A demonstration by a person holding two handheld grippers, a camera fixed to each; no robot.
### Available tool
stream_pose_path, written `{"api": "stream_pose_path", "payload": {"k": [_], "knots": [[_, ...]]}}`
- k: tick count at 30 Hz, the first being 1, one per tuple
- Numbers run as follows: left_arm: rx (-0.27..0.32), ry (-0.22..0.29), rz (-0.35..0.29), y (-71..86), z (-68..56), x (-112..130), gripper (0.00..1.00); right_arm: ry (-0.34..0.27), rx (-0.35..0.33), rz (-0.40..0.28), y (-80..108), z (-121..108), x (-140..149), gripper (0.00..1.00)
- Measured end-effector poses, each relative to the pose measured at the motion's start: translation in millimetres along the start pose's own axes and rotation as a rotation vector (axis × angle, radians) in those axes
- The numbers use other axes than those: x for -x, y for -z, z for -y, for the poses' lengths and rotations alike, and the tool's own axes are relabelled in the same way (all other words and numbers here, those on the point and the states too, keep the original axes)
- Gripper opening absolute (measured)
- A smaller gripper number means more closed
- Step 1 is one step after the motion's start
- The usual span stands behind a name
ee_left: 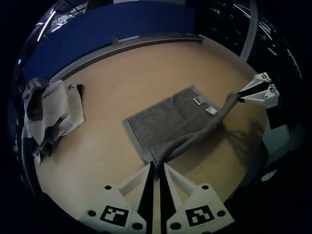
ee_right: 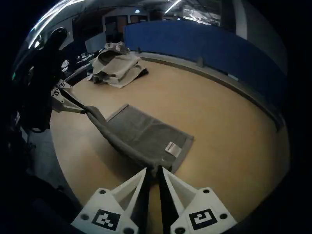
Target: Fold towel
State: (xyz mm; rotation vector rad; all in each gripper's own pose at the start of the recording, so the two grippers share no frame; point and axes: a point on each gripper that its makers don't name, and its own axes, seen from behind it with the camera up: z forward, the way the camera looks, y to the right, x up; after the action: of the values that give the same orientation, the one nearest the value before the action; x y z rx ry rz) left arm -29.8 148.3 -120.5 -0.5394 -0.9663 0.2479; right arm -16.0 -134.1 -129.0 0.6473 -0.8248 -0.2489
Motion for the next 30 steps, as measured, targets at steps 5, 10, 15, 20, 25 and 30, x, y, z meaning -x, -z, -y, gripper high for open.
{"api": "stream_pose_path", "payload": {"k": [5,10,15,20,25,30], "knots": [[-0.011,0.003,0.008,-8.0,5.2,-3.8,0.09,-0.003,0.013,-0.003,-9.6,-7.7,-5.9,0.14],[-0.021,0.011,0.021,-14.7,10.1,-7.8,0.09,-0.008,0.024,-0.007,-20.4,-16.2,-13.9,0.14],[-0.019,0.033,0.037,-21.9,15.3,-10.6,0.09,-0.012,0.034,-0.009,-32.3,-23.6,-19.1,0.14],[-0.029,0.035,0.042,-32.1,22.0,-16.2,0.09,-0.009,0.045,-0.005,-43.1,-30.5,-20.4,0.14],[-0.041,0.030,0.050,-41.8,27.5,-20.0,0.09,-0.011,0.058,-0.004,-51.9,-37.8,-21.8,0.14],[-0.047,0.037,0.063,-50.8,30.9,-20.7,0.10,-0.021,0.067,-0.007,-60.0,-44.7,-24.4,0.14]]}}
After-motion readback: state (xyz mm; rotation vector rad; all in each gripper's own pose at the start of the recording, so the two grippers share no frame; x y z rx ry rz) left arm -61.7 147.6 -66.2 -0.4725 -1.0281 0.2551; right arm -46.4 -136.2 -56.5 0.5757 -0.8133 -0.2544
